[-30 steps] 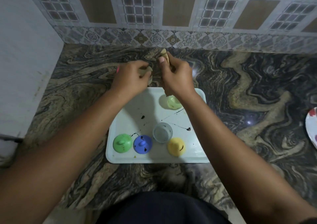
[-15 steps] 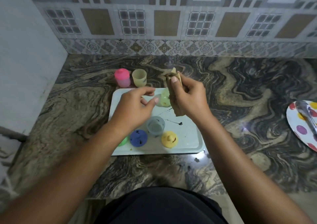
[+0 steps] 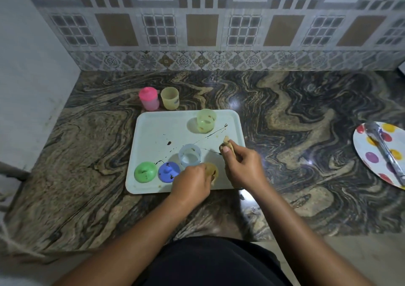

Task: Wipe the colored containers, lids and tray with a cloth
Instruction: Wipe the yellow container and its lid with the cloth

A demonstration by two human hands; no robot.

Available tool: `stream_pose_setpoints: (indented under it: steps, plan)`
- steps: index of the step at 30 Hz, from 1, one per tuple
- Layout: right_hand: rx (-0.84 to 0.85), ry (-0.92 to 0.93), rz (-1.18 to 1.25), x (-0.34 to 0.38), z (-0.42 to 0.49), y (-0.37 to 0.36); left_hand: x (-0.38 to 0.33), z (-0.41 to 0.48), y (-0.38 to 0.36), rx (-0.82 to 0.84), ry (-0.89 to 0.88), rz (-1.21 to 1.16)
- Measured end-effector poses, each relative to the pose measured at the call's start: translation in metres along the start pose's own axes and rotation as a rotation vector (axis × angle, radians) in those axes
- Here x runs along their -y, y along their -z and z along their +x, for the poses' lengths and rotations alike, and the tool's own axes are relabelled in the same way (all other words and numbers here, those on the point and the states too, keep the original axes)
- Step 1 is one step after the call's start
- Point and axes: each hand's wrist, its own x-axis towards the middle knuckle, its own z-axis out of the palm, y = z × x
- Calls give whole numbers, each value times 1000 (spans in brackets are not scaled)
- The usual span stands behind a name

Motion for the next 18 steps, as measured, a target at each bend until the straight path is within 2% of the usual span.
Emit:
stream_pose_setpoints:
  steps: [7, 12, 18]
  plan:
    - [32, 6, -17, -7, -15, 3, 1, 7, -12, -37, 32, 52]
    - [38, -11, 13, -12, -22, 5, -5, 9, -12, -95, 34, -20]
    - [34, -88, 394, 0, -27, 9, -23, 6, 15, -271, -7, -266]
